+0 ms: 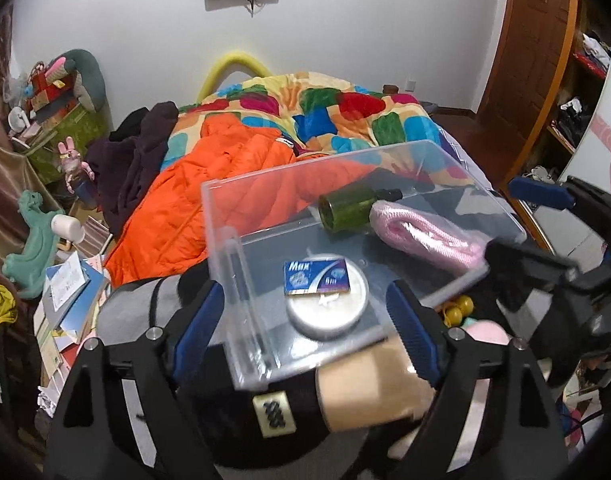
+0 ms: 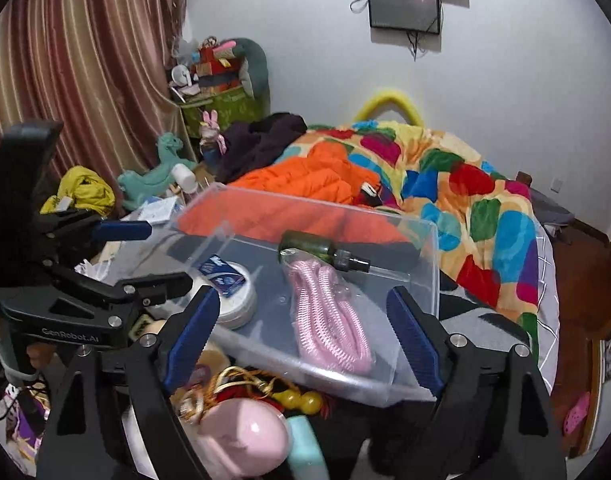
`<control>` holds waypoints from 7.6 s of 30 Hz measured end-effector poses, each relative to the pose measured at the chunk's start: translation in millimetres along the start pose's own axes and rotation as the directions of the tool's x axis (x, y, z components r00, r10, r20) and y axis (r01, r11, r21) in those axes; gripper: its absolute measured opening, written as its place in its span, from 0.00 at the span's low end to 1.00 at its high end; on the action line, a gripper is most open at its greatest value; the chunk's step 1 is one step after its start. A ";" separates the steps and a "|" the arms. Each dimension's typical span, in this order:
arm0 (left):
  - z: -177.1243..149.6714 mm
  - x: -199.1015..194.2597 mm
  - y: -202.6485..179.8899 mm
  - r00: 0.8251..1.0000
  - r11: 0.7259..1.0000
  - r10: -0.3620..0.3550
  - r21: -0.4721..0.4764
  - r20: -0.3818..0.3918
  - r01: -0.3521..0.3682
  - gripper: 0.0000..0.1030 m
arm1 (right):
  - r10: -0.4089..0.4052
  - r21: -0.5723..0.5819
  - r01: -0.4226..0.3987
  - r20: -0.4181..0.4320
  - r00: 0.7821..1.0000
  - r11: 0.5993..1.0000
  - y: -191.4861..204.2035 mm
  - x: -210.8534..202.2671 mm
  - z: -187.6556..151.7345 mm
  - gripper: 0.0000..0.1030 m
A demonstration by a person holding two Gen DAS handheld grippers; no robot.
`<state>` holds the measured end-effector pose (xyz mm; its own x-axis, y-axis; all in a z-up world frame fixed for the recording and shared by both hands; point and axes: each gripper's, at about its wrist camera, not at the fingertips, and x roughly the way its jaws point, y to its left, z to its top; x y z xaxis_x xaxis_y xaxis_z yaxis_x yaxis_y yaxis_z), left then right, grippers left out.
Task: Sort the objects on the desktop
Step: 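Grasp the small green-white block with left tool while right tool grasps the white pouch, then drop the block into the clear box while right tool drops the white pouch in, then grasp the cream cylindrical jar with left tool while right tool grasps the pink round device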
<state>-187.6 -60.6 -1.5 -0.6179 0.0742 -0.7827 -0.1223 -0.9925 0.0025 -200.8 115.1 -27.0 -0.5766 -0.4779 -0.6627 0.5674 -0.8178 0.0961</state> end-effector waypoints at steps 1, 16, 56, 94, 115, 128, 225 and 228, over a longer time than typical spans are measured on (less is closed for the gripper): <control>-4.3 -5.1 0.1 1.000 1.000 0.005 0.004 0.007 -0.006 0.81 | 0.011 0.004 -0.011 0.006 1.000 1.000 1.6 -4.9 -1.0 0.82; -63.1 -35.1 33.0 0.996 0.996 0.078 -0.040 0.036 -0.076 0.83 | -0.022 -0.100 0.021 -0.014 1.000 0.995 27.1 -31.4 -56.9 0.83; -101.3 29.2 28.2 0.993 0.999 0.014 -0.049 -0.115 -0.020 0.31 | -0.018 -0.093 0.018 -0.005 1.000 0.996 60.6 -20.5 -113.8 0.48; -47.4 -59.7 38.5 0.986 0.994 -0.020 -0.101 0.165 0.037 0.23 | -0.012 0.114 -0.016 0.241 0.971 0.993 -26.6 -57.6 -6.4 0.47; -11.0 -21.8 24.5 0.985 0.991 -0.091 -0.082 0.145 0.103 0.23 | 0.012 0.130 -0.036 0.179 0.984 0.991 -29.4 -8.1 8.0 0.47; -13.4 12.5 9.4 0.994 0.995 -0.076 -0.052 0.078 0.080 0.23 | 0.023 0.089 -0.029 0.067 0.997 0.996 -17.7 30.8 -6.9 0.47; -92.6 22.3 -23.3 0.980 0.959 -0.199 -0.203 0.006 0.196 0.65 | 0.050 0.055 -0.047 -0.047 0.998 0.997 20.6 17.7 -104.4 0.59; -97.7 15.8 -30.6 0.987 0.972 -0.161 -0.173 0.015 0.161 0.65 | 0.053 0.046 -0.051 -0.040 0.998 0.998 21.6 12.4 -108.0 0.59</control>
<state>-117.8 -38.6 -74.8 -0.6017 0.2340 -0.7637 -0.0839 -0.9694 -0.2309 -132.2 126.1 -113.3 -0.5218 -0.5075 -0.6857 0.5688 -0.8060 0.1638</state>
